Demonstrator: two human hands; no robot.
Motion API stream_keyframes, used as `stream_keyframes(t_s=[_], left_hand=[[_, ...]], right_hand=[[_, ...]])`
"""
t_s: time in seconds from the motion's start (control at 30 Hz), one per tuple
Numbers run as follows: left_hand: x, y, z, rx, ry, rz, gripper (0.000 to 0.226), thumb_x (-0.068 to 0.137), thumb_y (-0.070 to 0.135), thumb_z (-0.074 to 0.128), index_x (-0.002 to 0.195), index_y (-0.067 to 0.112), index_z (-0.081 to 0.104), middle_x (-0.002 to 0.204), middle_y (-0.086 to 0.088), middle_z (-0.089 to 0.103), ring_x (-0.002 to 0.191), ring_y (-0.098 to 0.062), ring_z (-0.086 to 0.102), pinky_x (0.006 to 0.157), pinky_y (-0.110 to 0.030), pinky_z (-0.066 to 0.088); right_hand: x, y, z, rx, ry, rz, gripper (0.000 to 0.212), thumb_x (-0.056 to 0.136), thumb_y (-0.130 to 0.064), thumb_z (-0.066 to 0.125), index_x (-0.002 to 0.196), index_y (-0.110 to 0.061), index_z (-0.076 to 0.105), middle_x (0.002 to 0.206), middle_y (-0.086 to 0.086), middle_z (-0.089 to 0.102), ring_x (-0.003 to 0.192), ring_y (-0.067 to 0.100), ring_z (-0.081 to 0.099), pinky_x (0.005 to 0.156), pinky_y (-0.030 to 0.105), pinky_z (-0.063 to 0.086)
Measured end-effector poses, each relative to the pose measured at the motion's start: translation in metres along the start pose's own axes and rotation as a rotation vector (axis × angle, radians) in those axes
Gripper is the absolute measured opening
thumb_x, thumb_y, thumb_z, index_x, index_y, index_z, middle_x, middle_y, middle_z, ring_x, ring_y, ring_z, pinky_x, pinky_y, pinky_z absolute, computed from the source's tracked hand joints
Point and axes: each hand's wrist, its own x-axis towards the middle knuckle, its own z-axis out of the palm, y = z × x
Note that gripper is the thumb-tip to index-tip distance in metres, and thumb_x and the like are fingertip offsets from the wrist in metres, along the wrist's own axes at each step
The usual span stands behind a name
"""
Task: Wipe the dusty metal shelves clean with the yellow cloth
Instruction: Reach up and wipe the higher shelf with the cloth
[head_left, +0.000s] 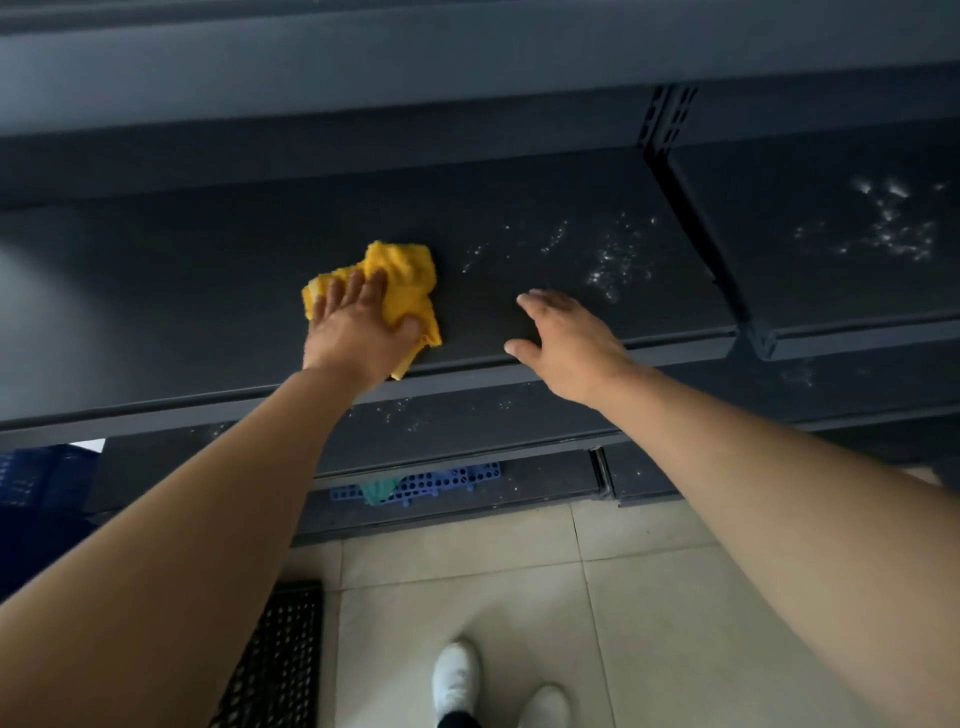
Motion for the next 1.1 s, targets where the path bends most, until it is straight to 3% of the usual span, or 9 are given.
stream_keyframes(t_s=[0.17, 0.47, 0.63, 0.73, 0.8, 0.93, 1.1], left_hand=[[0.026, 0.030, 0.005, 0.004, -0.002, -0.041, 0.078, 0.091, 0.055, 0.037, 0.152, 0.019, 0.004, 0.159, -0.007, 0.001, 0.146, -0.029, -0.005, 0.119, -0.040, -0.003], [0.050, 0.121, 0.023, 0.095, -0.102, 0.275, 0.078, 0.091, 0.057, 0.034, 0.151, 0.021, 0.000, 0.159, -0.006, -0.005, 0.146, -0.028, -0.010, 0.119, -0.039, -0.007], [0.054, 0.104, 0.019, 0.192, -0.098, 0.394, 0.074, 0.091, 0.057, 0.029, 0.151, 0.024, 0.001, 0.159, -0.005, 0.005, 0.146, -0.026, -0.004, 0.117, -0.044, -0.010], [0.071, 0.074, 0.009, 0.213, -0.030, 0.241, 0.076, 0.090, 0.058, 0.030, 0.151, 0.021, 0.004, 0.158, -0.008, 0.012, 0.146, -0.030, 0.001, 0.114, -0.048, -0.013], [0.081, 0.062, 0.006, 0.177, 0.004, 0.132, 0.078, 0.089, 0.059, 0.032, 0.151, 0.020, 0.008, 0.158, -0.007, 0.013, 0.146, -0.029, 0.001, 0.114, -0.050, -0.013], [0.094, 0.077, 0.012, 0.101, 0.024, 0.091, 0.077, 0.089, 0.056, 0.034, 0.151, 0.017, 0.009, 0.159, -0.007, 0.007, 0.146, -0.030, -0.001, 0.117, -0.047, -0.009], [0.103, 0.114, 0.018, 0.060, -0.032, 0.194, 0.080, 0.090, 0.058, 0.034, 0.151, 0.018, 0.003, 0.159, -0.007, -0.001, 0.146, -0.030, -0.005, 0.119, -0.042, -0.004]], right_hand=[[0.007, 0.013, -0.004, 0.035, 0.021, 0.009, 0.064, 0.097, -0.035, 0.049, 0.149, -0.013, 0.021, 0.157, 0.002, 0.023, 0.142, 0.022, 0.027, 0.113, 0.034, 0.028], [0.013, 0.047, -0.023, -0.056, 0.290, 0.206, 0.047, 0.094, -0.010, 0.044, 0.141, -0.010, 0.037, 0.135, 0.012, 0.051, 0.122, 0.029, 0.050, 0.096, 0.035, 0.043], [0.024, 0.053, -0.021, -0.032, 0.240, 0.210, 0.047, 0.098, -0.022, 0.041, 0.143, -0.009, 0.033, 0.143, 0.010, 0.044, 0.132, 0.028, 0.038, 0.107, 0.037, 0.033], [0.027, 0.055, -0.019, -0.074, 0.127, 0.204, 0.057, 0.100, -0.036, 0.035, 0.149, -0.011, 0.019, 0.158, 0.006, 0.017, 0.147, 0.024, 0.008, 0.119, 0.038, 0.012], [0.028, 0.059, -0.019, -0.104, 0.088, 0.203, 0.062, 0.100, -0.042, 0.031, 0.151, -0.012, 0.013, 0.160, 0.004, 0.006, 0.148, 0.023, -0.003, 0.120, 0.039, 0.002], [0.022, 0.073, -0.016, -0.117, 0.103, 0.214, 0.066, 0.099, -0.047, 0.031, 0.151, -0.011, 0.011, 0.160, 0.005, 0.005, 0.148, 0.022, -0.003, 0.121, 0.038, -0.001], [0.012, 0.097, -0.014, -0.101, 0.151, 0.275, 0.065, 0.099, -0.046, 0.030, 0.150, -0.010, 0.014, 0.160, 0.007, 0.009, 0.148, 0.021, 0.002, 0.121, 0.037, 0.000]])
